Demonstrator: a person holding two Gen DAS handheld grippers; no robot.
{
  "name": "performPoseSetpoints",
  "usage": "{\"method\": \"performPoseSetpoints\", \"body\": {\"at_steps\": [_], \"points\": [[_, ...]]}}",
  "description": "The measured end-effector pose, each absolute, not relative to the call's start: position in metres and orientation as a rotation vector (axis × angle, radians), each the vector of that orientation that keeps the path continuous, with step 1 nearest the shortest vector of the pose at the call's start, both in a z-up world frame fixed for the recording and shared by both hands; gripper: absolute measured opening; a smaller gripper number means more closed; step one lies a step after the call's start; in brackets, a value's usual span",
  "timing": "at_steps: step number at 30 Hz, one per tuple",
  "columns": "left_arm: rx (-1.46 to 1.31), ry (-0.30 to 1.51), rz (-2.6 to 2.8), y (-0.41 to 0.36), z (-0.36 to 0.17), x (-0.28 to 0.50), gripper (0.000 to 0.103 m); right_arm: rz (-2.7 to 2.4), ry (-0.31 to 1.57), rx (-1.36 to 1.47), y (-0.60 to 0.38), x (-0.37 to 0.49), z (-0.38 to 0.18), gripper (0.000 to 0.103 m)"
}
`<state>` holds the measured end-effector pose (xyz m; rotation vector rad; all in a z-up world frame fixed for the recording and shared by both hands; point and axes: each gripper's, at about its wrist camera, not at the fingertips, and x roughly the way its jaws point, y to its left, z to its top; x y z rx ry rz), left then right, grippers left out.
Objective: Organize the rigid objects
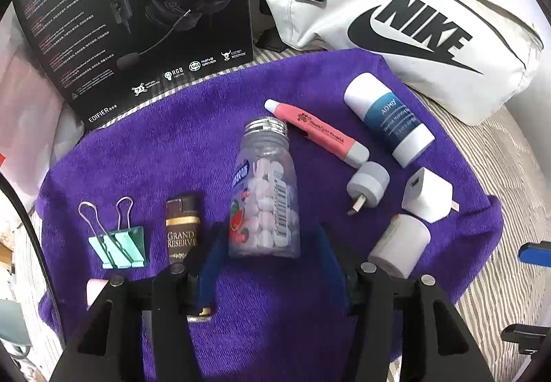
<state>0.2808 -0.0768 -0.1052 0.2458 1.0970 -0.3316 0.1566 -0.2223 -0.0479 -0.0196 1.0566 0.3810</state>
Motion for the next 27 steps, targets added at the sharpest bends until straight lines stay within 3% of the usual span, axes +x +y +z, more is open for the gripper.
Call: {"method": "performPoseSetpoints", "body": {"at_steps": [11,27], "points": [[0.249,1.114,-0.326,-0.076,-0.105,0.261,0.059,0.373,1.028,0.003,-0.222,0.141,-0.036,0.058],[0.245,1.134,-0.304,-0.073,-0.1,0.246,0.061,0.34,1.027,0.019,-0.232,0.125,-0.033,0.059]]}}
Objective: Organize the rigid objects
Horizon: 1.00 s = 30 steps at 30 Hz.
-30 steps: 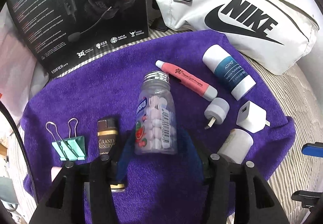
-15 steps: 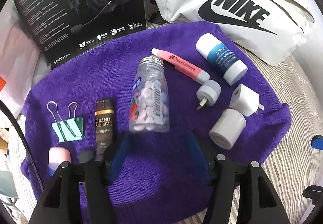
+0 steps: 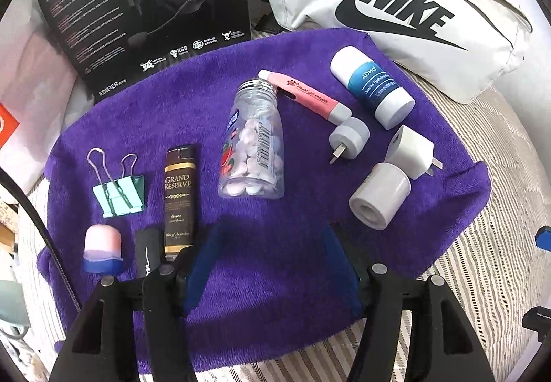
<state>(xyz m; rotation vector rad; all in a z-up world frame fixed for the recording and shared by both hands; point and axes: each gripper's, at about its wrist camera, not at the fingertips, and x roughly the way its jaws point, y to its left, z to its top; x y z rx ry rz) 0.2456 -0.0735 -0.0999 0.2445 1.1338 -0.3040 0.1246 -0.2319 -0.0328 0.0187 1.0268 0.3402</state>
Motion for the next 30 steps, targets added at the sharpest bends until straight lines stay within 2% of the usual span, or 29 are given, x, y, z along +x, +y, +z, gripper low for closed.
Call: {"method": "performPoseSetpoints", "body": {"at_steps": [21,25,30], "points": [[0.258,1.067,-0.28,-0.057,-0.061,0.2,0.065,0.321,1.008,0.049,-0.23,0.11,-0.026,0.061],[0.255,1.045,-0.261,-0.049,-0.054,0.184,0.065,0.302,0.998,0.039,-0.227,0.113,-0.027,0.065],[0.224,1.0,-0.227,-0.034,-0.042,0.162,0.075,0.287,0.989,0.062,-0.224,0.116,-0.025,0.069]]}}
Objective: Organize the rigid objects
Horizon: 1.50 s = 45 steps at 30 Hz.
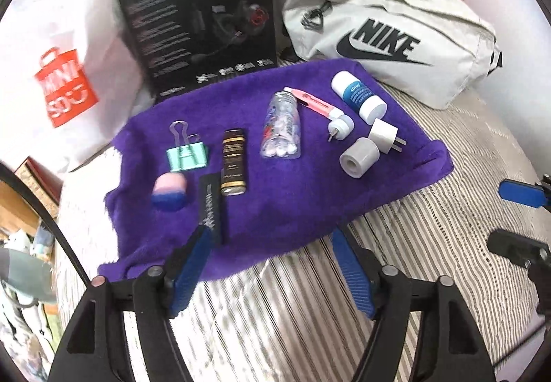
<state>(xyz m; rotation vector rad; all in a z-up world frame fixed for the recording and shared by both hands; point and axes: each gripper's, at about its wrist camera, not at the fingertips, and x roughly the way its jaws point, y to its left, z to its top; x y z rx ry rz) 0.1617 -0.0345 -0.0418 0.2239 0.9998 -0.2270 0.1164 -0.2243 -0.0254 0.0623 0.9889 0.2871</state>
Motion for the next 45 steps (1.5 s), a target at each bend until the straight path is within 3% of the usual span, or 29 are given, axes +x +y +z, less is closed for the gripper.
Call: {"method": "performPoseSetpoints", "body": {"at_steps": [4,8,20,23,45], "points": [[0.191,0.963,-0.192,-0.024,-0.031,0.145,0.083,0.263,0.975,0.064,-0.22,0.12,-0.02,0.07],[0.135,0.937,-0.16,-0.013,-0.023,0.13,0.092,0.24,0.948,0.07,-0.213,0.12,-0.014,0.087],[0.04,0.907,-0.084,-0.003,-0.014,0.101,0.1,0.2,0.969,0.056,-0.2,0.117,-0.012,0.095],[0.011,0.889,-0.079,-0.002,-0.008,0.092,0.1,0.154,0.96,0.023,-0.198,0.113,-0.01,0.102],[-0.01,0.819,-0.016,-0.007,0.008,0.02,0.103,0.164,0.909,0.024,-0.195,0.05,0.015,0.103]]}}
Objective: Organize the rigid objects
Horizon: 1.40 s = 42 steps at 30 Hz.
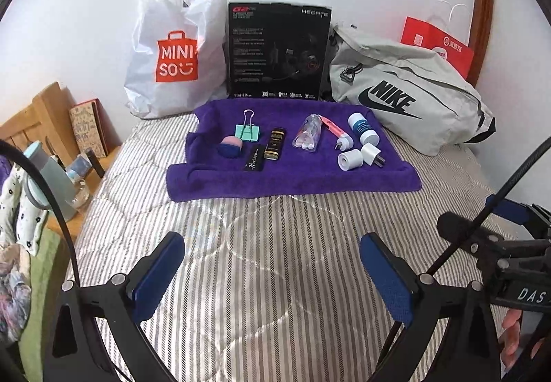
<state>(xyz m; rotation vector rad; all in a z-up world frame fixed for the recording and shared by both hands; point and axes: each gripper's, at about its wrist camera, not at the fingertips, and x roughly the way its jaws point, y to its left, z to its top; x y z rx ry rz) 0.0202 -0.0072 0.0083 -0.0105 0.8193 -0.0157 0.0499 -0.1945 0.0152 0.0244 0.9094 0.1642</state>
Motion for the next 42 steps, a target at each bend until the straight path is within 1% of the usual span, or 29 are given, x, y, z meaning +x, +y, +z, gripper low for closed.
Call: {"method": "performPoseSetpoints", "body": {"at_steps": [10,42], "points": [[-0.007,0.816,-0.002,-0.005,0.009,0.009,0.103,0.158,0.907,0.014,-0.197,0.034,0.015,0.103],[0.009,0.851,0.009,-0.004,0.001,0.012,0.103,0.144,0.925,0.006,-0.203,0.038,0.01,0.103]]}}
